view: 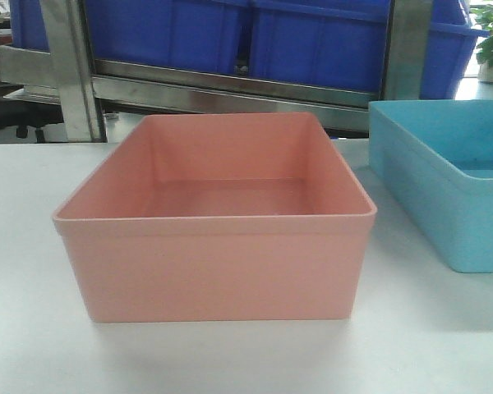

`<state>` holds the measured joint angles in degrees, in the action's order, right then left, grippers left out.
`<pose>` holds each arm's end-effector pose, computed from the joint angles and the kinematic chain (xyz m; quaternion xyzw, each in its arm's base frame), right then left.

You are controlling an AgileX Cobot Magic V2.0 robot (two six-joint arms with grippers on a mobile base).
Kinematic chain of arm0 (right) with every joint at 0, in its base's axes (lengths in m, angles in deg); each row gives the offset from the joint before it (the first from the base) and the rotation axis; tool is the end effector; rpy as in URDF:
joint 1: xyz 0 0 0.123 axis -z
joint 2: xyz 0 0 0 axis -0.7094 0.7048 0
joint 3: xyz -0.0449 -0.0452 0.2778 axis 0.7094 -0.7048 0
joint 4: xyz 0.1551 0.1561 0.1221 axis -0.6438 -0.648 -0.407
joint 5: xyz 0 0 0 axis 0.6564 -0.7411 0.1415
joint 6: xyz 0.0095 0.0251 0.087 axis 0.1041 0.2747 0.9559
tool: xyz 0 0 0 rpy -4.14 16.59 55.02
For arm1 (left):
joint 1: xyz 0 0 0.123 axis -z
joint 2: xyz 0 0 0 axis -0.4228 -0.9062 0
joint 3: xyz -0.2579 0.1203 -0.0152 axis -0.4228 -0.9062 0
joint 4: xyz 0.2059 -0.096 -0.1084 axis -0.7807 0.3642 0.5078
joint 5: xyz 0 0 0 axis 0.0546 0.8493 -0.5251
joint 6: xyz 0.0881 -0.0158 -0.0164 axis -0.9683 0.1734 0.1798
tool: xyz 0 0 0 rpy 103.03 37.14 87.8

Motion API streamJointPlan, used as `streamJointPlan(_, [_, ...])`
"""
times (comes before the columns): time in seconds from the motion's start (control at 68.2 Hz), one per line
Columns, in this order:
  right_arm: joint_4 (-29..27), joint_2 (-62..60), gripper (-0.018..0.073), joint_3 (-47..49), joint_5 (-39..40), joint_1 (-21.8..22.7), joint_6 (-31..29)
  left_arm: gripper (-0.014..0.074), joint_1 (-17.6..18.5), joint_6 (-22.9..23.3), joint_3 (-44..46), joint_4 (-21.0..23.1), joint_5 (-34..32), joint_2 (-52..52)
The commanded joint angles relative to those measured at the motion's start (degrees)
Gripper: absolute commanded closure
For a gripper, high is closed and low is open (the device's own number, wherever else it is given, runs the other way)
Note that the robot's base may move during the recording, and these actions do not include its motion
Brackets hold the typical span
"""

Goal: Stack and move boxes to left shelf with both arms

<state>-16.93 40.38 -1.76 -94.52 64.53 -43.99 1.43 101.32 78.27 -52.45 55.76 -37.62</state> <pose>0.3987 -0.1306 0.2390 -0.0429 0.9677 -0.0445 0.2445 0.0886 -0.0304 0.3191 0.1209 0.8108 -0.0972 0.5643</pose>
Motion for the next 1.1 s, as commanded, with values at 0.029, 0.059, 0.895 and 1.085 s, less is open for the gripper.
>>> streamJointPlan(0.029, [-0.52,-0.44,0.0030,2.10,4.62,0.49,-0.95,0.0605,0.43,0.33,1.50,-0.82,-4.66,-0.07])
streamJointPlan(0.059, [-0.52,0.11,0.0030,2.10,5.00,0.49,-1.01,0.0605,0.43,0.33,1.50,-0.82,-4.66,-0.07])
streamJointPlan(0.895, [-11.25,-0.48,0.0523,2.10,3.06,8.06,-1.31,0.0605,0.43,0.33,1.50,-0.82,-4.66,-0.07])
streamJointPlan(1.085, [-16.66,-6.29,0.0523,2.10,1.02,8.36,-1.31,0.0605,0.43,0.33,1.50,-0.82,-4.66,-0.07])
